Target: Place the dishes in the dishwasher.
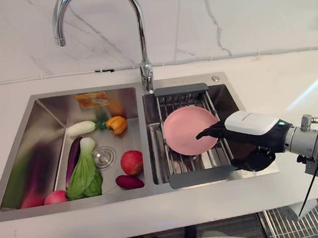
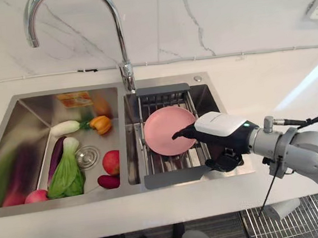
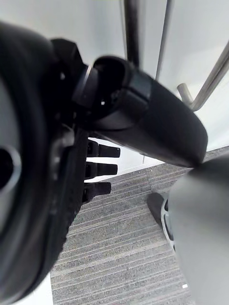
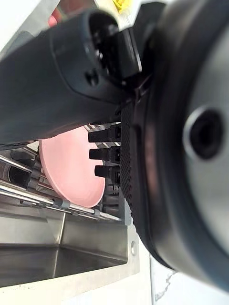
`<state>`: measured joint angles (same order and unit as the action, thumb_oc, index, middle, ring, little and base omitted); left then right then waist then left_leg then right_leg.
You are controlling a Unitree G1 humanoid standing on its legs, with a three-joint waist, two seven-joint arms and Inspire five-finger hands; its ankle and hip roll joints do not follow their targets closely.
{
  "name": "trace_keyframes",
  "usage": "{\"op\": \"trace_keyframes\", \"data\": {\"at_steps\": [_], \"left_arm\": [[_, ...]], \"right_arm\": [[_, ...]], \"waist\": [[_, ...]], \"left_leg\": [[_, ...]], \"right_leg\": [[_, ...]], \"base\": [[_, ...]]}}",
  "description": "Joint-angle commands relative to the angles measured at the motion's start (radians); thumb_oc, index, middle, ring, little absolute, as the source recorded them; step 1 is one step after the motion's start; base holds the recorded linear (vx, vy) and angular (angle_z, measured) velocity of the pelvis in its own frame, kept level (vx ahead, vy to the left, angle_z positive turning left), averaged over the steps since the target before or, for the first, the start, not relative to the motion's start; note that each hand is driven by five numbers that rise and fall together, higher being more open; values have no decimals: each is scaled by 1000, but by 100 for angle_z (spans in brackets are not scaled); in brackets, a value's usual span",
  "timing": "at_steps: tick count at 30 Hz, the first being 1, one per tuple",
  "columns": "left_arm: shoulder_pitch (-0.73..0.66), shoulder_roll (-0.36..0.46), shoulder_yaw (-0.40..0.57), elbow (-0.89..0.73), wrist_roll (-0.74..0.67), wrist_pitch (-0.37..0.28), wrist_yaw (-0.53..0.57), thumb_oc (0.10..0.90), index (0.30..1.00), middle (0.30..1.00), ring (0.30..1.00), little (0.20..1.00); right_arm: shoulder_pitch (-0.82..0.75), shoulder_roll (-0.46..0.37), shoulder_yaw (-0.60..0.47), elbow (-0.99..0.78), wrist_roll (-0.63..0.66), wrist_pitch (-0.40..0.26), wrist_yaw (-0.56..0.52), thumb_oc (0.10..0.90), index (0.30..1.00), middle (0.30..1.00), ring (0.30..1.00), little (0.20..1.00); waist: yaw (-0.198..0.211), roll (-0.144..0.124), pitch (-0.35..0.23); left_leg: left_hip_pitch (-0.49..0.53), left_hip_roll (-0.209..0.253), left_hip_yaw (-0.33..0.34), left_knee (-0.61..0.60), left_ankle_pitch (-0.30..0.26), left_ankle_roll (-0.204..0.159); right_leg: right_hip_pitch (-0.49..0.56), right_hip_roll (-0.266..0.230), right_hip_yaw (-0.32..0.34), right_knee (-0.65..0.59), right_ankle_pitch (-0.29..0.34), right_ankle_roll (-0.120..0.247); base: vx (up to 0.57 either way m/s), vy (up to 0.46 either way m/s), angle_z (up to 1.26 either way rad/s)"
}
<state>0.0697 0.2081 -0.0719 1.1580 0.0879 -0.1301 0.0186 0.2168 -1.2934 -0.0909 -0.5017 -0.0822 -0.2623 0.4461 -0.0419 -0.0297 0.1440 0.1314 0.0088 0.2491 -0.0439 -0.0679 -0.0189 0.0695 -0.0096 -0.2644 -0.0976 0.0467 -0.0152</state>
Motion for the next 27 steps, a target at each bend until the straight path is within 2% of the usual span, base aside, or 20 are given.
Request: {"op": "trace_keyframes", "data": {"at_steps": [1, 9, 10, 15, 20, 27], "left_arm": [[17, -11, -50, 49, 30, -9, -9, 800, 900, 900, 900, 900], [24, -16, -48, 43, 23, -9, 0, 800, 900, 900, 900, 900], [24, -20, -45, 43, 21, -8, 4, 800, 900, 900, 900, 900], [24, -25, -42, 43, 20, -8, 11, 800, 900, 900, 900, 900], [23, -28, -38, 40, 19, -7, 10, 800, 900, 900, 900, 900], [27, -34, -19, 48, 8, -3, 12, 800, 900, 900, 900, 900]], "right_arm": [[-18, 20, -44, -32, -61, -50, -95, 800, 900, 900, 900, 900], [-2, 67, -43, 6, -219, -63, -176, 800, 900, 900, 900, 900], [2, 87, -38, 16, -275, -67, -203, 800, 900, 900, 900, 900], [11, 125, -23, 28, -384, -71, -243, 800, 900, 900, 900, 900], [37, 115, -39, 47, -494, -70, -270, 800, 900, 900, 900, 900], [80, 96, -75, 55, -574, -75, -297, 800, 900, 900, 900, 900]], "waist": [[37, -18, -11], [46, -14, -2], [49, -14, 2], [54, -12, 10], [58, -11, 18], [53, -10, 22]], "left_leg": [[-9, 139, 28, -43, 98, -117], [-13, 136, 17, -43, 98, -115], [-15, 137, 13, -43, 98, -115], [-20, 136, 5, -43, 100, -115], [-27, 138, -5, -43, 104, -118], [-20, 142, -4, -43, 102, -120]], "right_leg": [[32, -196, -37, 15, 45, 228], [41, -196, -52, 14, 43, 229], [42, -197, -54, 14, 42, 229], [44, -198, -60, 13, 41, 229], [50, -196, -73, 13, 37, 227], [53, -190, -70, 12, 35, 226]], "base": [[-6, 1, 15], [3, 1, 11], [-4, -10, 6], [-4, -2, 8], [-3, -5, 2], [2, -4, 5]]}}
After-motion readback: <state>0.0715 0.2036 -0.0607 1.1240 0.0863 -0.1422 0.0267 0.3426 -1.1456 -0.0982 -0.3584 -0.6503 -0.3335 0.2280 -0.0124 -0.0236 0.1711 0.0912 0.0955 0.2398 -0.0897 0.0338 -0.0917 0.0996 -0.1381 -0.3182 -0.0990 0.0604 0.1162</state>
